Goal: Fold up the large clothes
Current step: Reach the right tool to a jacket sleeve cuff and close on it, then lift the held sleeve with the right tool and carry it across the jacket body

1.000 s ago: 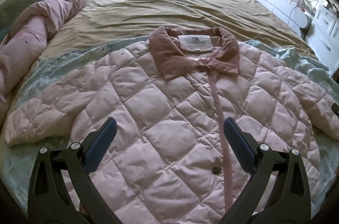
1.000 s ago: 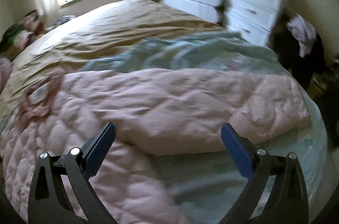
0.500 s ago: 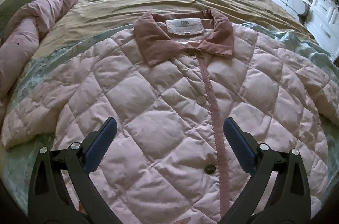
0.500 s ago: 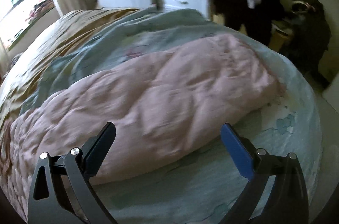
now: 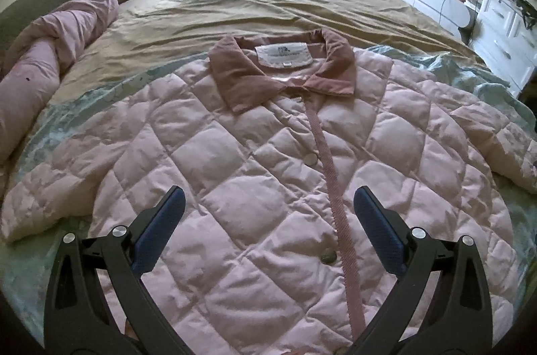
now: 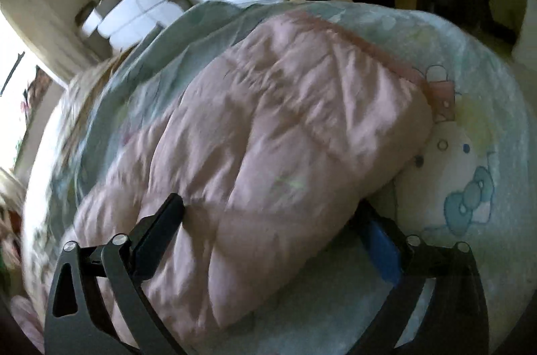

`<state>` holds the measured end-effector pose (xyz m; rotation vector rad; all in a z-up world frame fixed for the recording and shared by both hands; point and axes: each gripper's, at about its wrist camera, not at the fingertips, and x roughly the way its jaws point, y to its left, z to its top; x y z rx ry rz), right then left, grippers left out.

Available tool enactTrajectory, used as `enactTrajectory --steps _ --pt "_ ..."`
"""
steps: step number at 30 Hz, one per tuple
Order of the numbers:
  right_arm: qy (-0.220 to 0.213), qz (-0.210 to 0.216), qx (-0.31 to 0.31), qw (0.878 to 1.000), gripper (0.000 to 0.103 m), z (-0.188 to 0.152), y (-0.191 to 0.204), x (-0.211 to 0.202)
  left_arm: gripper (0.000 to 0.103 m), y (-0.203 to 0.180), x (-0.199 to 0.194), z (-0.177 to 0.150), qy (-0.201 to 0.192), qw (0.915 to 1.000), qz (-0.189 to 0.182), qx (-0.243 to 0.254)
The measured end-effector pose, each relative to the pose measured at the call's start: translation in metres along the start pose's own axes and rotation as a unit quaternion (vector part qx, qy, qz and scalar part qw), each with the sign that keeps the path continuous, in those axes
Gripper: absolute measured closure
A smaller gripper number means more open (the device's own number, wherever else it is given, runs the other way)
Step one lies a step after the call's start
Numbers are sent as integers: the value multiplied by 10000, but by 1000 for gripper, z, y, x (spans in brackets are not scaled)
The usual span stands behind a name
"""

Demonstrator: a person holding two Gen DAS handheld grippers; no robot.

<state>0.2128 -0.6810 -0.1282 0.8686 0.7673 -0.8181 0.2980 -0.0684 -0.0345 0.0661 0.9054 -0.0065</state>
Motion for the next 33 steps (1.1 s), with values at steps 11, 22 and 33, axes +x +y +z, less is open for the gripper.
enactTrajectory --steps 11,22,33 --pt "-576 670 -565 9945 75 20 16 -41 9 17 -16 9 3 9999 61 -91" --pt "-1170 1354 -1569 9713 80 18 76 -122 9 34 -45 20 -149 9997 60 -186" --pt "-1618 2057 -2514 9318 81 -6 156 -200 9 68 -68 22 -318 9989 54 -345"
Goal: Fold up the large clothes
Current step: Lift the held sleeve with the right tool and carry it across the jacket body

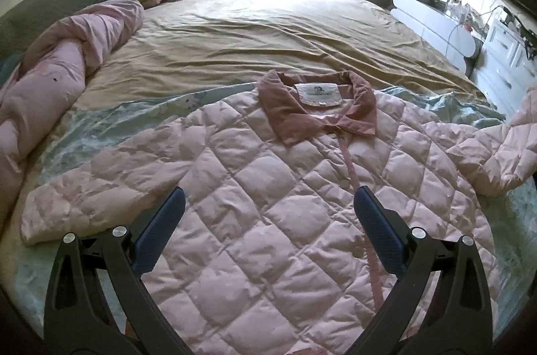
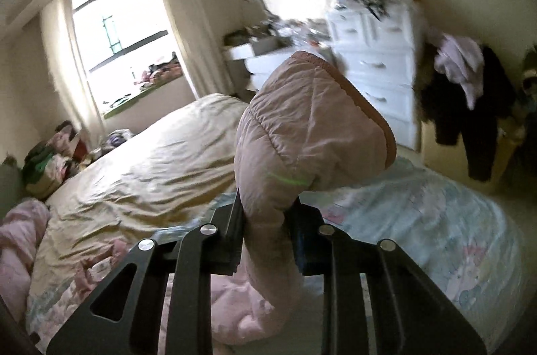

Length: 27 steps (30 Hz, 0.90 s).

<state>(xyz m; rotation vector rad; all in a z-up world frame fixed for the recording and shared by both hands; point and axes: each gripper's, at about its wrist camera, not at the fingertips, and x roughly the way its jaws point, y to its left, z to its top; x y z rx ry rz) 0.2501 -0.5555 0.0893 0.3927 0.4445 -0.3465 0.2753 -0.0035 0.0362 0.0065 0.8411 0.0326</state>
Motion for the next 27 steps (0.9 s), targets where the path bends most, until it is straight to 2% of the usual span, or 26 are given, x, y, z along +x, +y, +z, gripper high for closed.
enactTrajectory --steps 15,27 --pt "-228 786 -764 9937 81 16 121 -34 9 57 -19 8 -168 9994 83 -274" --pt "-202 1299 -1296 9828 81 -10 221 -41 9 105 -21 6 -196 9987 203 -417"
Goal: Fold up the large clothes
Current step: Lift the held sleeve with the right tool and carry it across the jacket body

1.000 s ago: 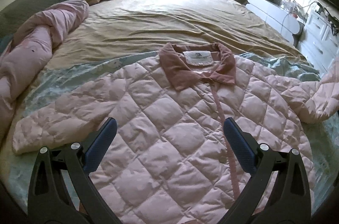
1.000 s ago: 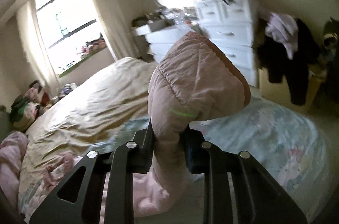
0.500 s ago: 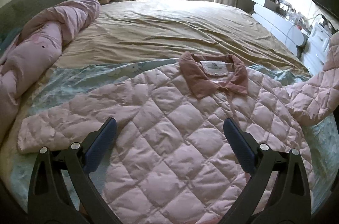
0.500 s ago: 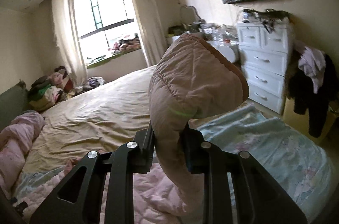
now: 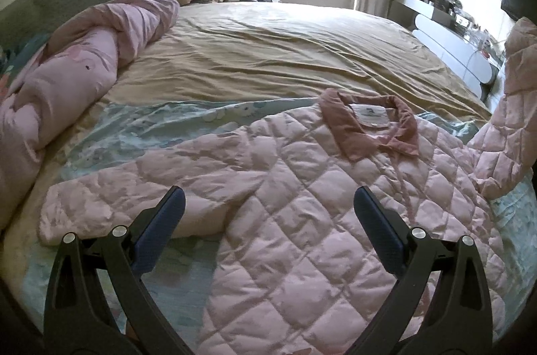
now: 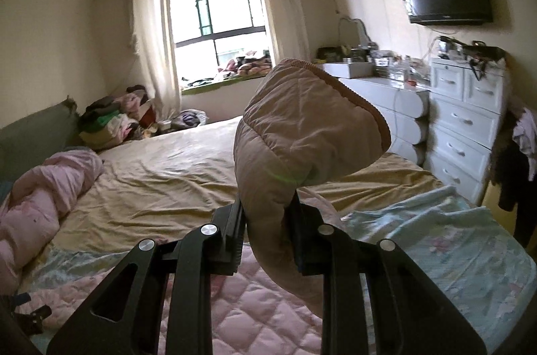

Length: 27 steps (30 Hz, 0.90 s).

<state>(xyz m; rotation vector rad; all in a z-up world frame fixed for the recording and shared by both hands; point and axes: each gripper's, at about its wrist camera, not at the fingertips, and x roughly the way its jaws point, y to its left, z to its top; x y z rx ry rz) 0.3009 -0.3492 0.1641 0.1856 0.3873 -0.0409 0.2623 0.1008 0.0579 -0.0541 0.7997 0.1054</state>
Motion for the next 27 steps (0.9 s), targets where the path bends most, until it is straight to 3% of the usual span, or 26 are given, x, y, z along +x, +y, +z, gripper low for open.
enactTrajectory --steps 11,27 --pt "210 375 -313 9986 81 -20 79 25 9 36 4 1 18 9999 22 -167" --pt "945 782 -697 9900 81 -99 160 74 9 65 24 -11 168 9995 188 -207"
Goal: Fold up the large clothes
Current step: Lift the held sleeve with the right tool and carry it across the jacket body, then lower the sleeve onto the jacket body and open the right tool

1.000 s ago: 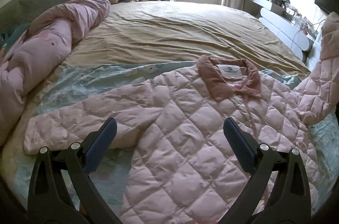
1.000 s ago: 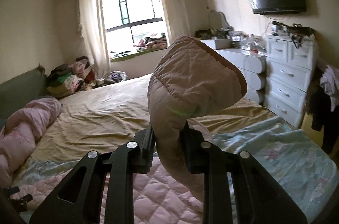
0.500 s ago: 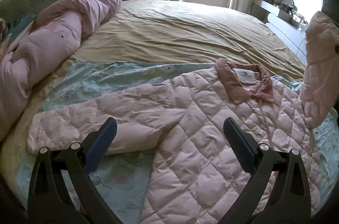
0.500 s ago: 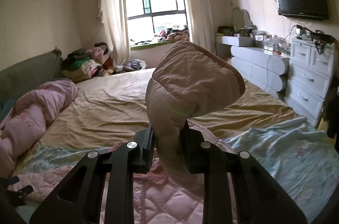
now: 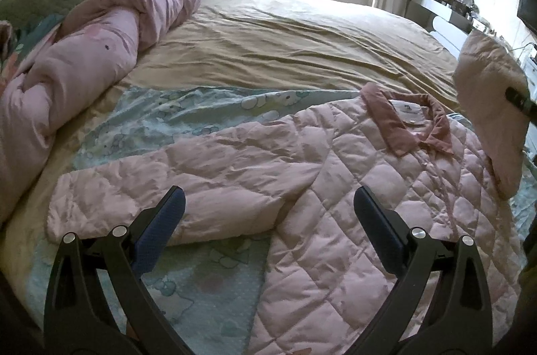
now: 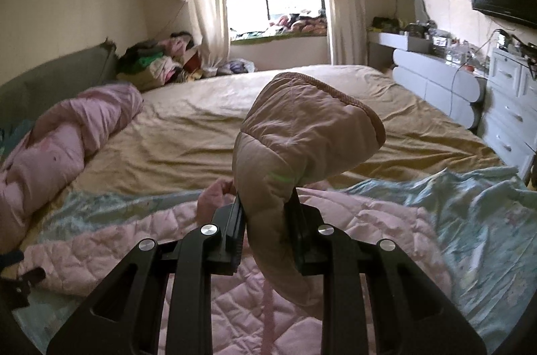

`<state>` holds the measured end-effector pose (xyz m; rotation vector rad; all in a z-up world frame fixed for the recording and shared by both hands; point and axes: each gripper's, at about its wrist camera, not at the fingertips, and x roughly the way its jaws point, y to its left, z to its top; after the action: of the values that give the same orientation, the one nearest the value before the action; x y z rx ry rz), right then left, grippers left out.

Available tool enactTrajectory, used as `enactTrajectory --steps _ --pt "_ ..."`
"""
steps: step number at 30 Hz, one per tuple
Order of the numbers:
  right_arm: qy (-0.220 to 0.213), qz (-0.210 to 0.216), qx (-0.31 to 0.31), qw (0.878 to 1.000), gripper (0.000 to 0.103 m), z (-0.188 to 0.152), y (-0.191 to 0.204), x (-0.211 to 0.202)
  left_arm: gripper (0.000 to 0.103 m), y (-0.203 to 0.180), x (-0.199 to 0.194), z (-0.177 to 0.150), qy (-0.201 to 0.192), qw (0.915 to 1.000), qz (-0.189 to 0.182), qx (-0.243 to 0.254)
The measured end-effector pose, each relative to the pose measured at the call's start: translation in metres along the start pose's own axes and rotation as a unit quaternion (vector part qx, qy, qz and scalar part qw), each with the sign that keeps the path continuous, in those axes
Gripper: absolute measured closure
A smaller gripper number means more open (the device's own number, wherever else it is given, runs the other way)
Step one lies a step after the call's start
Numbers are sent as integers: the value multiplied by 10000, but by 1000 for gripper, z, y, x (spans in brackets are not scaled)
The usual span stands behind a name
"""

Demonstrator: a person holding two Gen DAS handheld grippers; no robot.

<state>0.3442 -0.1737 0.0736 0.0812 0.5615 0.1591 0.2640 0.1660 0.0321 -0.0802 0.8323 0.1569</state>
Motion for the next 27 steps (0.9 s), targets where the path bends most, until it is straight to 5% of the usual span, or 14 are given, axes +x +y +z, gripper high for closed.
enactTrajectory --steps 13,17,23,27 --pt "1003 471 -442 9929 74 -94 47 50 9 2 28 -12 369 9985 -318 -258" --pt "1054 833 -428 9900 56 -112 55 45 9 -6 30 -12 364 9970 -609 -311" --pt "1286 1067 -743 9831 47 -123 77 42 9 -12 35 -8 550 9890 -1184 -690" --pt "1377 1294 -755 9791 27 -131 82 33 9 -16 39 -7 557 9892 -1158 -711"
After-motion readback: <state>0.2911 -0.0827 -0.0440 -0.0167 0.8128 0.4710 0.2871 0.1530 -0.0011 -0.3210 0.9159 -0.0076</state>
